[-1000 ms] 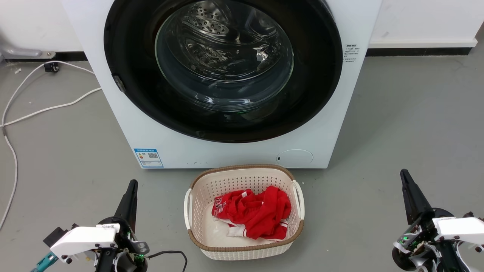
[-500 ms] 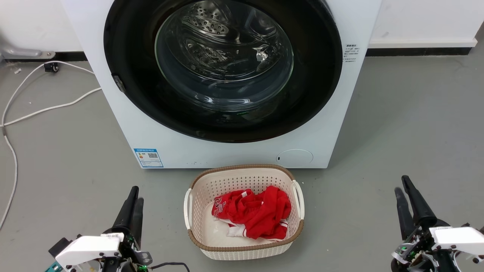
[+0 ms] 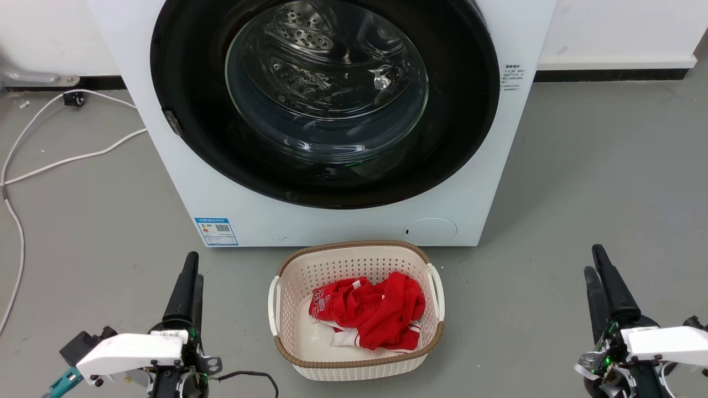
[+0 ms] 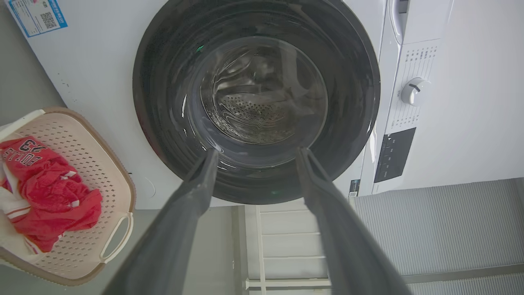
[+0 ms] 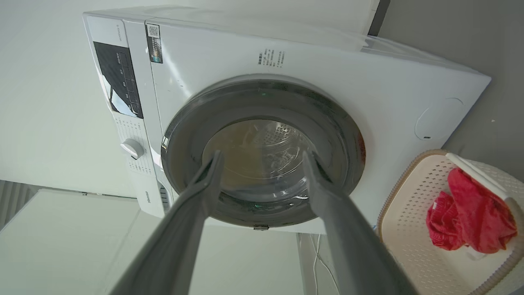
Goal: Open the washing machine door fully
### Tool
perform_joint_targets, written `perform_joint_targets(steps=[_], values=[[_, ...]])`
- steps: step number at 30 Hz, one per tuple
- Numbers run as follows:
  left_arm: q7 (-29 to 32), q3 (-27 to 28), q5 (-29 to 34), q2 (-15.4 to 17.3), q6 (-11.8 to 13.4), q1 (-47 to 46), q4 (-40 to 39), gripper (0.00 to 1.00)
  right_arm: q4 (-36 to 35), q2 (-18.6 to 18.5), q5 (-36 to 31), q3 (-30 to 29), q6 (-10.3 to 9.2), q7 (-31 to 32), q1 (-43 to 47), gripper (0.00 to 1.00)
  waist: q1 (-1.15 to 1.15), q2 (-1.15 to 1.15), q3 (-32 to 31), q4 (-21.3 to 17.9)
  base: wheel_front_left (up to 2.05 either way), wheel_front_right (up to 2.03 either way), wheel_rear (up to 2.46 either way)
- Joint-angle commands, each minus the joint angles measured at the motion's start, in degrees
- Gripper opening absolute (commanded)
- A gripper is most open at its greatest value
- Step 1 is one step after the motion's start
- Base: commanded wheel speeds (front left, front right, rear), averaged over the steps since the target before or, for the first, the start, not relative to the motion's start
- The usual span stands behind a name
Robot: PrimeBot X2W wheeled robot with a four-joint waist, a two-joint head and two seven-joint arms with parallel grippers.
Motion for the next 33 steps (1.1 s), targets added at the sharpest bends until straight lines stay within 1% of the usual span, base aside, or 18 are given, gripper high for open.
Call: perform_joint_targets(steps=[1,9,10,20,25,33], values=[[-0.74,0.06,2.34,0.18,-0.08,-1.42,-2.02,1.0,-1.85,-0.13,-2.78,0.09,0.01,-0.6,-0.65,1.0,0.0,0.0,0.01,-0.03,0.0,0.0,0.0],[-2.66,-0.67,12.8,0.18,-0.09,-1.56,-5.26,1.0,-5.24,-0.11,-14.6,0.07,0.01,-2.51,-0.05,1.0,0.0,0.0,0.01,-0.14,0.0,0.0,0.0],[-3.34,-0.88,16.44,0.18,-0.1,-1.49,-5.95,1.0,-6.44,-0.1,-18.97,0.0,0.01,-3.19,0.14,1.0,0.0,0.0,0.02,-0.18,0.0,0.0,0.0],[-5.47,-1.69,28.47,0.18,-0.12,-1.01,-7.38,1.0,-9.43,-0.07,-35.43,1.26,0.01,-5.31,1.27,1.0,0.0,0.0,0.05,-0.31,0.0,0.0,0.0],[-6.46,-1.96,35.19,0.19,-0.06,-0.66,-7.26,1.0,-10.08,-0.06,-41.81,1.51,0.01,-6.31,1.82,1.0,0.0,0.0,0.03,-0.3,0.0,0.0,0.0],[-7.91,-2.85,42.97,0.19,0.47,-0.41,-7.2,1.0,-10.52,-0.04,-49.25,1.5,0.01,-7.78,2.5,1.0,0.0,0.0,0.0,-0.27,0.0,0.0,0.0]])
